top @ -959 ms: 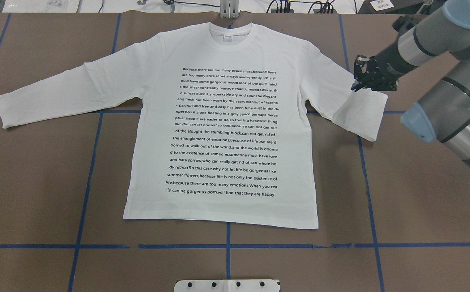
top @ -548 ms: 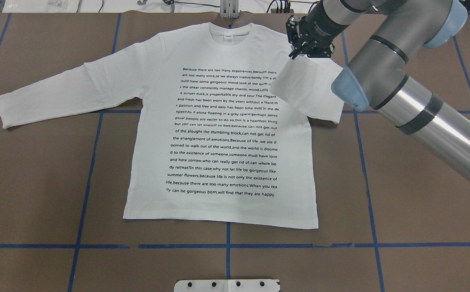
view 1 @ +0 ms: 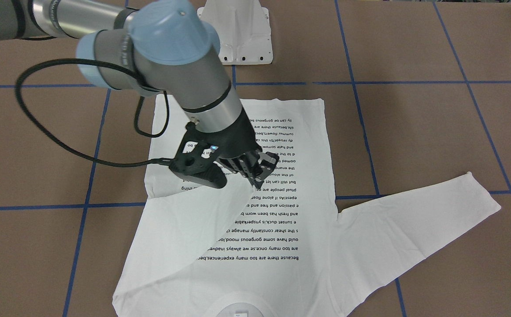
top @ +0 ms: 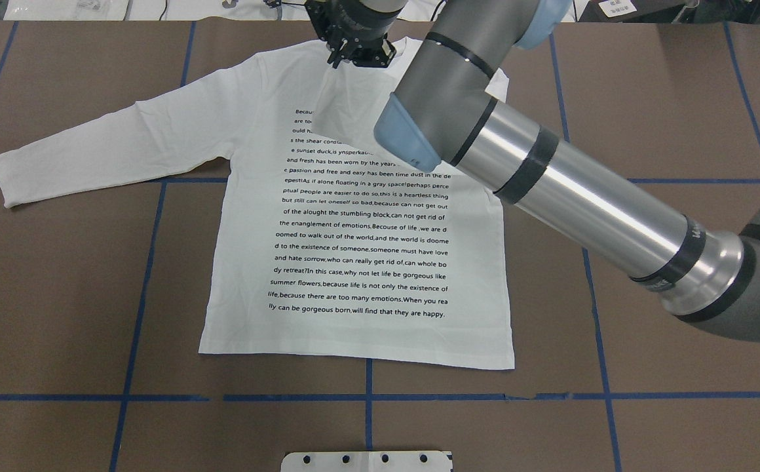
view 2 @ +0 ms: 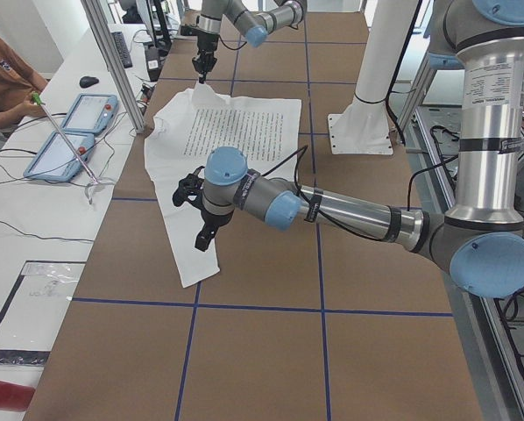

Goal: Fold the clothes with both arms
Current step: 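Grasp the sleeve cuff with the right gripper and fold it across the chest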

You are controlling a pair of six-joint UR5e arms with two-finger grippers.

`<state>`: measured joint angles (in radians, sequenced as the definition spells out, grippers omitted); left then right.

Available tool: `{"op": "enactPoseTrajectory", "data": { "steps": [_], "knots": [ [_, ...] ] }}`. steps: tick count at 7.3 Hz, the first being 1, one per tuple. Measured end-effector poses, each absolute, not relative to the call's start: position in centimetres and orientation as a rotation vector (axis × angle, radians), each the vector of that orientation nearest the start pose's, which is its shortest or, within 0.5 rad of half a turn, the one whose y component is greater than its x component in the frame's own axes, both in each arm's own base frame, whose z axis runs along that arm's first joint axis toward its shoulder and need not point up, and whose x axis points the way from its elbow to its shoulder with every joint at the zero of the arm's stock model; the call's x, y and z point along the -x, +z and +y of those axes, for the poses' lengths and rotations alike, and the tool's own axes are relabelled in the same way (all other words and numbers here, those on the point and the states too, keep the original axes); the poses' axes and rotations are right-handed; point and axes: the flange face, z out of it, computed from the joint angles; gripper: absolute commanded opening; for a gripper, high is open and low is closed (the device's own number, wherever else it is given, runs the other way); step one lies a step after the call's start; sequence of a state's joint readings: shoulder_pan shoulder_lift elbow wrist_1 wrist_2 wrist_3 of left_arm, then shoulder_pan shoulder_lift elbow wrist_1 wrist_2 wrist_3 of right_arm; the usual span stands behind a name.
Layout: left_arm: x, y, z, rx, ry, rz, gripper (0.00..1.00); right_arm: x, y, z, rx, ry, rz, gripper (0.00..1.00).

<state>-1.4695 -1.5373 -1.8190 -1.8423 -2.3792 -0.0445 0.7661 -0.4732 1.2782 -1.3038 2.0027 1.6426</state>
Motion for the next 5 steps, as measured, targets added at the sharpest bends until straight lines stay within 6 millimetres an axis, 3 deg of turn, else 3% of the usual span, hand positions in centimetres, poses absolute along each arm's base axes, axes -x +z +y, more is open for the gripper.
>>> {"op": "enactPoseTrajectory", "data": {
  "steps": [2,4,5],
  "knots": [
    [1.2,51.8,-49.3,-0.403,0.251,0.824,1.00,56.6,3.7,-58.2,-0.001,0.507,-1.159,0.00],
    [1.2,51.7,-49.3,-0.403,0.250,0.823,1.00,60.4,5.0,-56.6,-0.019,0.537,-1.171,0.00],
    [1.1,51.8,-49.4,-0.402,0.249,0.823,1.00,61.6,5.3,-55.8,-0.038,0.551,-1.168,0.10]
  ]
}}
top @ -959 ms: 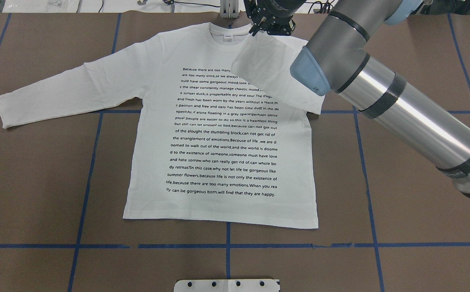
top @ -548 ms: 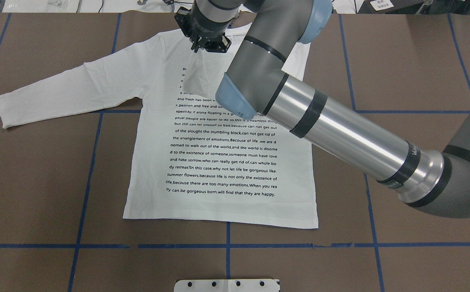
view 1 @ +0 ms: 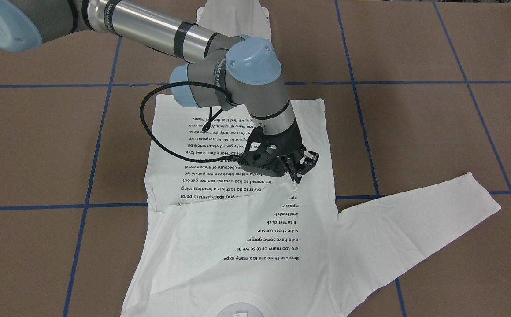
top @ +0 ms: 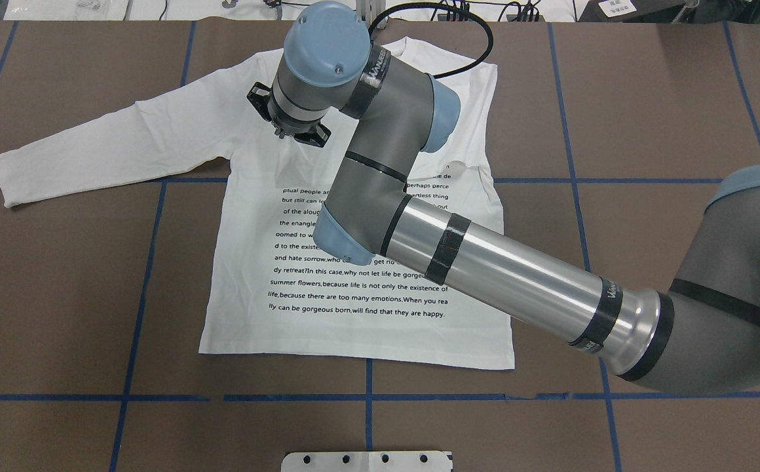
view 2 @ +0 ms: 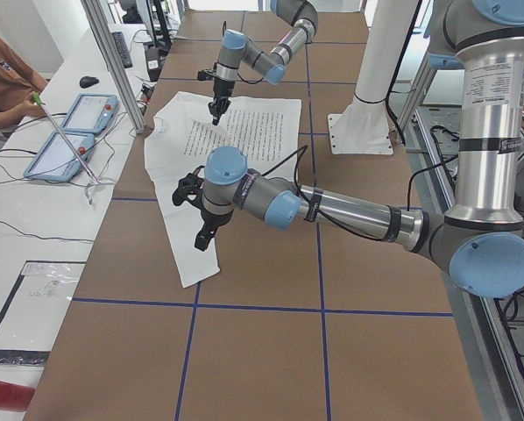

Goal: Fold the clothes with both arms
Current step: 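Grasp the sleeve cuff with the right gripper and fold it across the chest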

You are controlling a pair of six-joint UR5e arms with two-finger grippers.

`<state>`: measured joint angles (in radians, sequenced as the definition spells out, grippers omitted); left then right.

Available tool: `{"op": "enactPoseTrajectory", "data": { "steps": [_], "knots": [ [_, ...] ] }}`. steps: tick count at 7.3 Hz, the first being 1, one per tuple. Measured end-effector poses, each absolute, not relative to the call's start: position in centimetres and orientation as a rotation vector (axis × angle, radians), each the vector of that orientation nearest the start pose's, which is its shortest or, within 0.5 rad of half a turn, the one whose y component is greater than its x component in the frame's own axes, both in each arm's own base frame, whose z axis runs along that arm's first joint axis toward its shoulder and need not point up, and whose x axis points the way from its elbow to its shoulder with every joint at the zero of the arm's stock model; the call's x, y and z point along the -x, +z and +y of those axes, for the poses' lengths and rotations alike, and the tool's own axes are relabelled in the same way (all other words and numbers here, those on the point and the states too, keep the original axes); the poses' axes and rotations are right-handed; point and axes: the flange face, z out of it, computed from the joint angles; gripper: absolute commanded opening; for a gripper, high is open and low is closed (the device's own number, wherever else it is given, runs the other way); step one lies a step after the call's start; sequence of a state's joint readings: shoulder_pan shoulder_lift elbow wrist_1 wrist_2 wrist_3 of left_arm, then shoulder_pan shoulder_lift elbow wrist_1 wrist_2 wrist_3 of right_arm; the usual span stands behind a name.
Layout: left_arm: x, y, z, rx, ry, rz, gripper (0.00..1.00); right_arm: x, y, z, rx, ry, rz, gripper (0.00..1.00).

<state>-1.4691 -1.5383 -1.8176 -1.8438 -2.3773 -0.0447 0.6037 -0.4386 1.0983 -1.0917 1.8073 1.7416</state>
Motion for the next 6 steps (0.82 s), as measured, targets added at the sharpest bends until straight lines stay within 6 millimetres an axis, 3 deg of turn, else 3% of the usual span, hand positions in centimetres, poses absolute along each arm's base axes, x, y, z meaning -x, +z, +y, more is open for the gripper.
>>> {"op": "enactPoseTrajectory", "data": {
  "steps": [1,2,4,6],
  "knots": [
    [1.0,51.9,-49.4,-0.399,0.249,0.824,1.00,62.6,5.5,-55.6,-0.046,0.573,-1.170,0.39],
    [0.8,52.0,-49.5,-0.389,0.239,0.828,1.00,63.7,5.5,-55.7,-0.045,0.607,-1.177,0.51],
    [-2.9,51.4,-49.8,-0.342,0.220,0.861,1.00,65.0,5.3,-56.0,-0.062,0.649,-1.187,0.97],
    [-5.7,51.5,-49.7,-0.316,0.206,0.888,1.00,64.2,4.4,-56.5,-0.072,0.672,-1.206,0.98]
  ]
}}
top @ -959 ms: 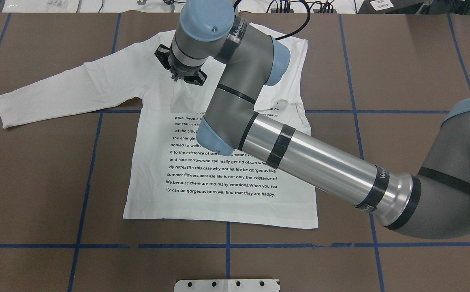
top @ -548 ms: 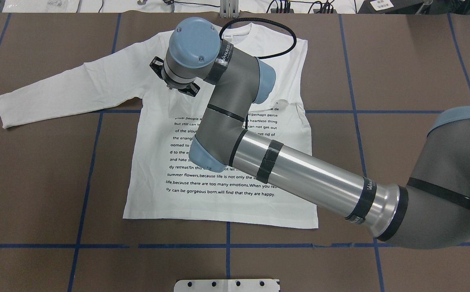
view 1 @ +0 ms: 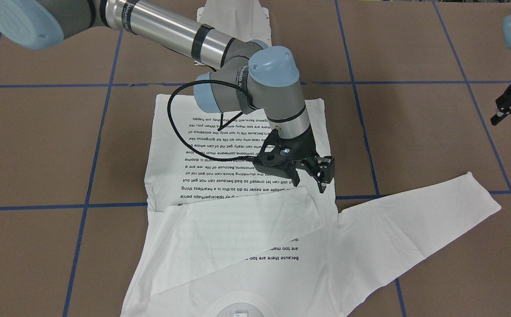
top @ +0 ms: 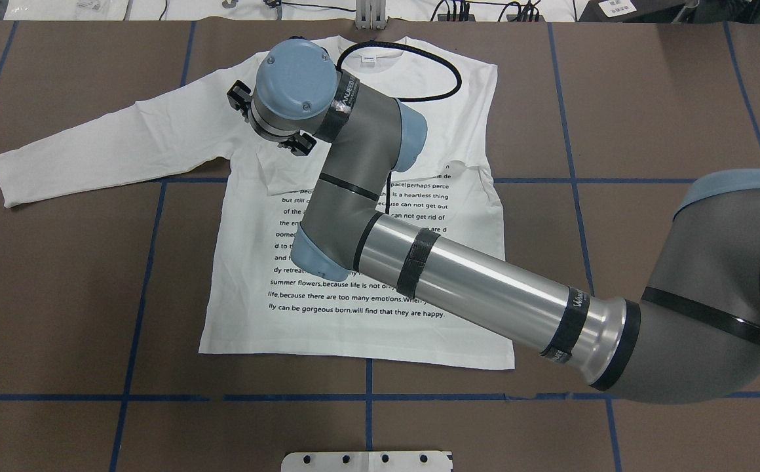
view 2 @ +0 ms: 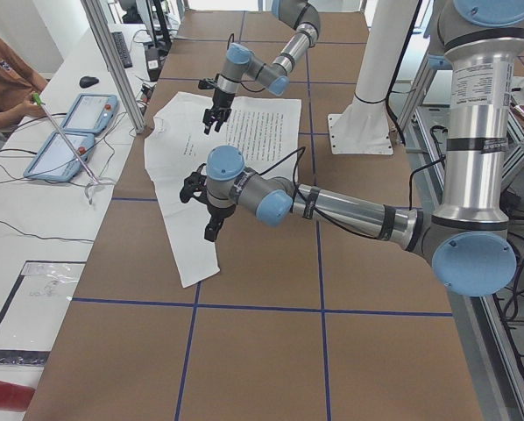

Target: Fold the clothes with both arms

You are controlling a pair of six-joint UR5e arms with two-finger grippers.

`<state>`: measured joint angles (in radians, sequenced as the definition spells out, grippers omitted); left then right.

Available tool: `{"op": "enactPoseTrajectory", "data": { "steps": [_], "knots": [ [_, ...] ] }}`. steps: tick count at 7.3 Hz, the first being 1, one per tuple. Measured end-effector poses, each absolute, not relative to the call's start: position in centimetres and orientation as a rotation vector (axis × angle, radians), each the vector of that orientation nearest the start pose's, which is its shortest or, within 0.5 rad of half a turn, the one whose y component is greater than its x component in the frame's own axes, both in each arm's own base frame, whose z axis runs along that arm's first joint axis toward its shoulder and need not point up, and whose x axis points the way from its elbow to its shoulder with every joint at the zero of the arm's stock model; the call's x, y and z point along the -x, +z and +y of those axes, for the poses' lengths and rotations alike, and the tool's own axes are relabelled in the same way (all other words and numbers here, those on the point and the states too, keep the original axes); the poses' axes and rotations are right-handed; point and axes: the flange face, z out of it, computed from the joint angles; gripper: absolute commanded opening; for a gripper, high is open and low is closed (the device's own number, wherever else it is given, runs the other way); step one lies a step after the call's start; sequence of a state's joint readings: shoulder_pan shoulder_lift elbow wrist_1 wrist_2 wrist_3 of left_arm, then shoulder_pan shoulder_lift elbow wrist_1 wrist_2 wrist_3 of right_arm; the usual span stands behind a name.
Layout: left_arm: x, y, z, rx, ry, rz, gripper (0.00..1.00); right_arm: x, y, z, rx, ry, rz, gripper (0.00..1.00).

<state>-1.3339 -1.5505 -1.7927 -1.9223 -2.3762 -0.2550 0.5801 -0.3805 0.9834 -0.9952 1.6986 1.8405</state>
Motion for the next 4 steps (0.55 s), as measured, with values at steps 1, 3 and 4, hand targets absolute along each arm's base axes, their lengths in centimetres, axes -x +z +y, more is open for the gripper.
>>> {"op": "enactPoseTrajectory", "data": {
  "steps": [1,3,4],
  "knots": [
    [-6.2,52.7,-50.0,-0.299,0.189,0.894,1.00,62.0,4.8,-57.3,-0.046,0.677,-1.228,0.98],
    [-9.0,57.0,-52.2,-0.226,0.145,0.906,0.96,54.5,10.4,-58.3,0.048,0.648,-1.257,0.98],
    [-10.6,60.0,-53.7,-0.197,0.132,0.908,0.92,50.4,13.4,-58.4,0.077,0.644,-1.265,0.98]
  ]
}}
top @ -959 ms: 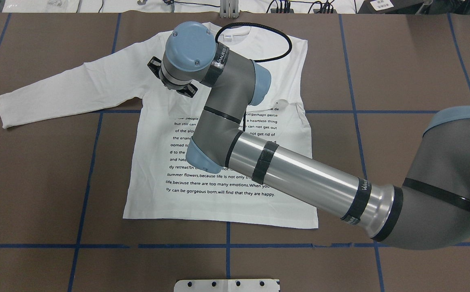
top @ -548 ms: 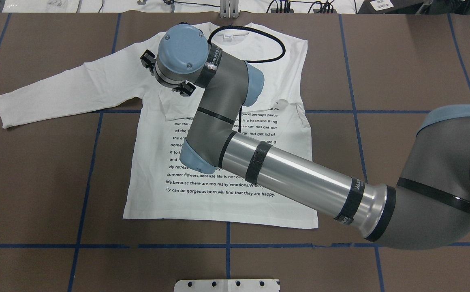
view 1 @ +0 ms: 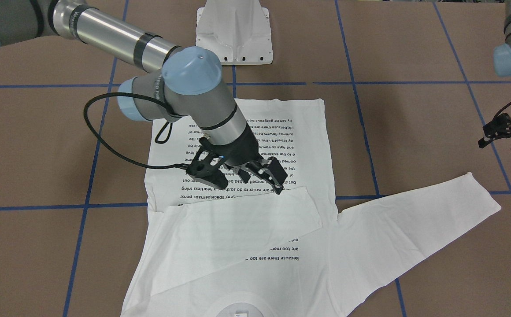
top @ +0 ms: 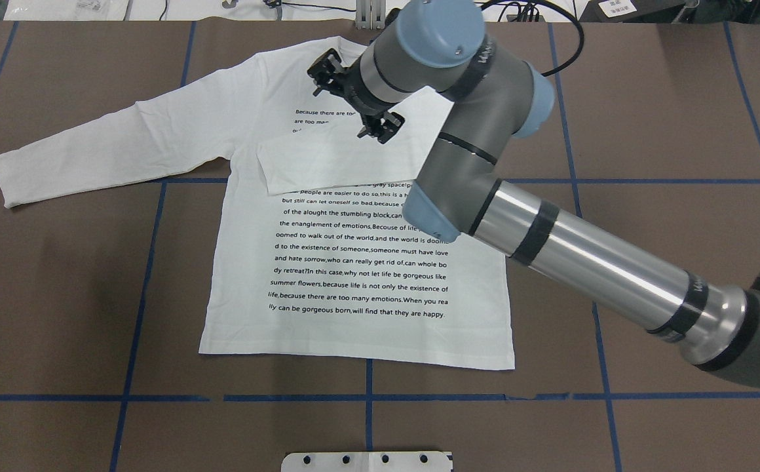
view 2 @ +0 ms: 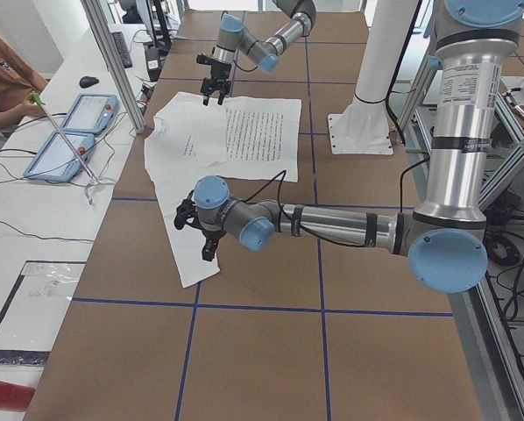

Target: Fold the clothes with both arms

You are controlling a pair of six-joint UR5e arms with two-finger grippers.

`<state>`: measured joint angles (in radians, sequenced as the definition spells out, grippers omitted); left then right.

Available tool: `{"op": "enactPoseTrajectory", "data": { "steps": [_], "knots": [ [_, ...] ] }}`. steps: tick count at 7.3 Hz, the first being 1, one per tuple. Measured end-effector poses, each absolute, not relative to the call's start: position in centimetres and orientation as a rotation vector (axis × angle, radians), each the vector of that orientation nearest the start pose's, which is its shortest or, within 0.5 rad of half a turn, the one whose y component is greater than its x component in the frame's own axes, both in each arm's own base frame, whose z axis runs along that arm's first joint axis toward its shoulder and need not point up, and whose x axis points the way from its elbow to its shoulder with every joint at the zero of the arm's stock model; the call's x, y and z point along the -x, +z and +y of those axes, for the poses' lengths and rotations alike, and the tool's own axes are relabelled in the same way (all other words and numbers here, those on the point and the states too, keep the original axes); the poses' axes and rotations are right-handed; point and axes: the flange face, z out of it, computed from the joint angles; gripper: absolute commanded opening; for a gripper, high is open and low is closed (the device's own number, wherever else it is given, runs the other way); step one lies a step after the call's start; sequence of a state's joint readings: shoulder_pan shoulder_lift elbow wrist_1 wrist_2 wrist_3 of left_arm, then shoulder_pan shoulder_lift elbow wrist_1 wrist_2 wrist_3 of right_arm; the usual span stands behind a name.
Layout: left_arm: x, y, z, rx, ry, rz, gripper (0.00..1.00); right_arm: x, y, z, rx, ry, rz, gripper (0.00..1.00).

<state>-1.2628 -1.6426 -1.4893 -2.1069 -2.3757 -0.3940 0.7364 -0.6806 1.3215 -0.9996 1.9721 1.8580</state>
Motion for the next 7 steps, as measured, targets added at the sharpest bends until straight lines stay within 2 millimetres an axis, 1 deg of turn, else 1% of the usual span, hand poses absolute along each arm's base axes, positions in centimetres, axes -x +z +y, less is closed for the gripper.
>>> {"op": "enactPoseTrajectory", "data": {
  "steps": [1,2,3,4,5,6,7],
  "knots": [
    [-11.6,62.7,-54.6,-0.179,0.121,0.909,0.86,46.5,16.1,-58.7,0.100,0.647,-1.268,0.98],
    [-12.4,64.8,-55.1,-0.162,0.110,0.911,0.81,43.6,18.0,-59.0,0.116,0.657,-1.266,0.98],
    [-14.0,65.7,-55.1,-0.134,0.100,0.916,0.77,42.1,18.9,-59.4,0.121,0.667,-1.263,0.98],
    [-16.1,65.9,-54.9,-0.101,0.092,0.922,0.74,41.5,19.6,-59.5,0.124,0.672,-1.259,0.98],
    [-17.6,66.0,-54.8,-0.077,0.089,0.923,0.70,41.2,20.4,-59.5,0.127,0.675,-1.254,0.99],
    [-18.3,66.2,-54.7,-0.064,0.088,0.921,0.70,41.1,20.8,-59.5,0.129,0.677,-1.251,0.99],
    [-18.6,66.4,-54.7,-0.062,0.091,0.919,0.70,41.0,21.1,-59.4,0.130,0.678,-1.250,0.99]
  ]
}}
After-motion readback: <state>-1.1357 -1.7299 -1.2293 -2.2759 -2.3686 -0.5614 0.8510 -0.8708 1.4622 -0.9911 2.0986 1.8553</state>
